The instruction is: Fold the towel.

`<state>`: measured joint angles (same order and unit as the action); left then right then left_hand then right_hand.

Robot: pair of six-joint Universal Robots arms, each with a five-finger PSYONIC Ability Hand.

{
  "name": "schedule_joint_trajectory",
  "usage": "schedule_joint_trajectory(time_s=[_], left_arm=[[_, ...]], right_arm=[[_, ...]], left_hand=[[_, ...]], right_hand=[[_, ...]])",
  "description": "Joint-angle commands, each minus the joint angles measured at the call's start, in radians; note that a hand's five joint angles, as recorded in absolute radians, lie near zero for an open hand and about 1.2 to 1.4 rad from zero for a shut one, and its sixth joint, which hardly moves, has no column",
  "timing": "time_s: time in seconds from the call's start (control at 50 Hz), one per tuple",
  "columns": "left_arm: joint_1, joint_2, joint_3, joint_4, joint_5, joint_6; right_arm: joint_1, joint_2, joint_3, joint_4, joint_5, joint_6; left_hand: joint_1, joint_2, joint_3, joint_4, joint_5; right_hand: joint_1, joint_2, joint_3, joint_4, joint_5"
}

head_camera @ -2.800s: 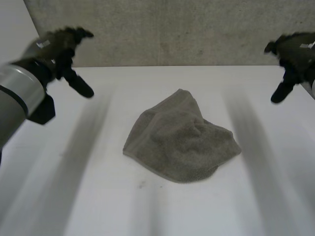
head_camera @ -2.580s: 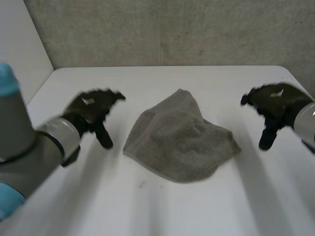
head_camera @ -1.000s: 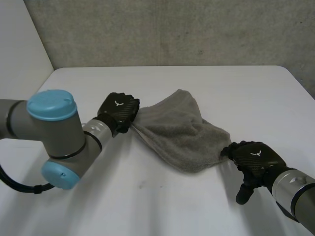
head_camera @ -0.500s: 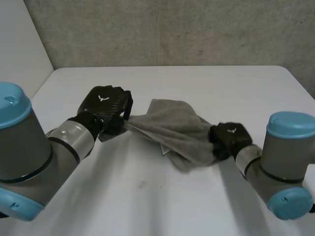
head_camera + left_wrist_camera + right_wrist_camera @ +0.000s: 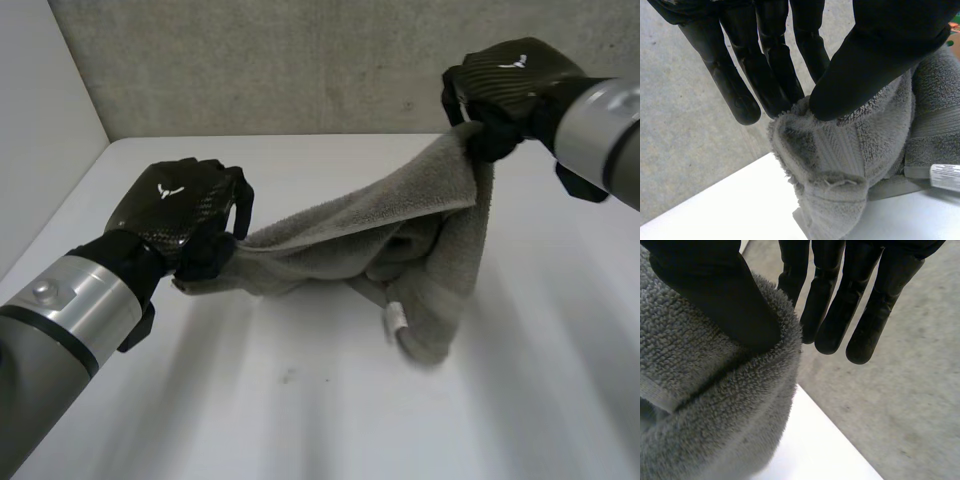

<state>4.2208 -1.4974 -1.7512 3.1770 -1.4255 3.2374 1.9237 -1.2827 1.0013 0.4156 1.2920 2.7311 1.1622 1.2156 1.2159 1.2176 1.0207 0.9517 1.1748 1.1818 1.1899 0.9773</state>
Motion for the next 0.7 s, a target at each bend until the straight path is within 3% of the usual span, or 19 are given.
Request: schedule_joint_trajectory(time_s=[0.02,0.06,0.14,0.18,0.2,0.22,0.24,0.26,0.28,0.32,0.36,0.46,0.52,0.58,0.7], left_arm=[[0.021,-0.003,-0.042,0.006,0.000,-0.014],[0.056,-0.010,-0.053,0.008,0.000,-0.014],[0.091,-0.029,-0.057,0.012,0.004,-0.008],[0.097,-0.052,-0.053,0.014,0.004,-0.008],[0.106,-0.081,-0.045,0.012,0.004,-0.008],[0.117,-0.099,-0.037,0.012,0.002,-0.007],[0.117,-0.099,-0.037,0.012,0.002,-0.007],[0.129,-0.118,-0.030,0.014,0.002,-0.007],[0.146,-0.132,-0.022,0.014,0.004,-0.007],[0.165,-0.147,-0.011,0.014,0.002,-0.005],[0.179,-0.174,0.001,0.014,0.002,-0.005],[0.192,-0.196,0.016,0.012,0.002,-0.008],[0.189,-0.195,0.009,0.012,0.004,-0.007],[0.188,-0.193,0.004,0.012,0.004,-0.007],[0.173,-0.173,-0.013,0.008,0.002,-0.008]], right_arm=[[0.078,0.261,-0.234,0.054,-0.007,0.002],[0.110,0.388,-0.312,0.052,-0.003,-0.004],[0.124,0.505,-0.356,0.054,0.006,-0.045],[0.139,0.569,-0.349,0.057,0.044,-0.117],[0.139,0.569,-0.349,0.057,0.044,-0.117],[0.149,0.572,-0.340,0.052,0.090,-0.141],[0.149,0.572,-0.340,0.052,0.090,-0.142],[0.159,0.560,-0.330,0.049,0.134,-0.160],[0.159,0.560,-0.329,0.049,0.135,-0.160],[0.166,0.455,-0.256,0.045,0.234,-0.134],[0.159,0.410,-0.213,0.037,0.237,-0.114],[0.132,0.183,0.075,-0.070,0.198,0.034],[0.124,0.116,0.207,-0.127,0.167,0.091],[0.123,0.088,0.307,-0.178,0.133,0.140],[0.141,0.085,0.419,-0.279,0.098,0.263]], left_hand=[[0.234,0.181,0.180,0.179,0.201],[0.234,0.181,0.180,0.179,0.201],[0.234,0.181,0.180,0.179,0.201],[0.234,0.181,0.180,0.179,0.201],[0.234,0.181,0.180,0.179,0.201],[0.234,0.181,0.180,0.179,0.201],[0.234,0.181,0.180,0.179,0.201],[0.234,0.181,0.180,0.179,0.201],[0.234,0.181,0.180,0.179,0.201],[0.234,0.181,0.180,0.179,0.201],[0.234,0.181,0.180,0.179,0.201],[0.234,0.181,0.180,0.179,0.201],[0.234,0.181,0.180,0.179,0.201],[0.234,0.181,0.180,0.179,0.201],[0.234,0.181,0.180,0.179,0.201]], right_hand=[[0.445,0.221,0.214,0.206,0.244],[0.445,0.221,0.214,0.206,0.244],[0.445,0.221,0.214,0.206,0.244],[-0.176,-0.399,-0.406,-0.414,-0.376],[-0.180,-0.403,-0.410,-0.418,-0.380],[-0.531,-0.755,-0.762,-0.770,-0.732],[-0.535,-0.758,-0.765,-0.773,-0.735],[-0.777,-1.000,-1.007,-1.015,-0.977],[-0.777,-1.000,-1.007,-1.015,-0.977],[-0.777,-1.000,-1.007,-1.015,-0.977],[-0.777,-1.000,-1.007,-1.015,-0.977],[-0.777,-1.000,-1.007,-1.015,-0.977],[-0.777,-1.000,-1.007,-1.015,-0.977],[-0.589,-0.812,-0.819,-0.827,-0.789],[-0.470,-0.694,-0.701,-0.709,-0.671]])
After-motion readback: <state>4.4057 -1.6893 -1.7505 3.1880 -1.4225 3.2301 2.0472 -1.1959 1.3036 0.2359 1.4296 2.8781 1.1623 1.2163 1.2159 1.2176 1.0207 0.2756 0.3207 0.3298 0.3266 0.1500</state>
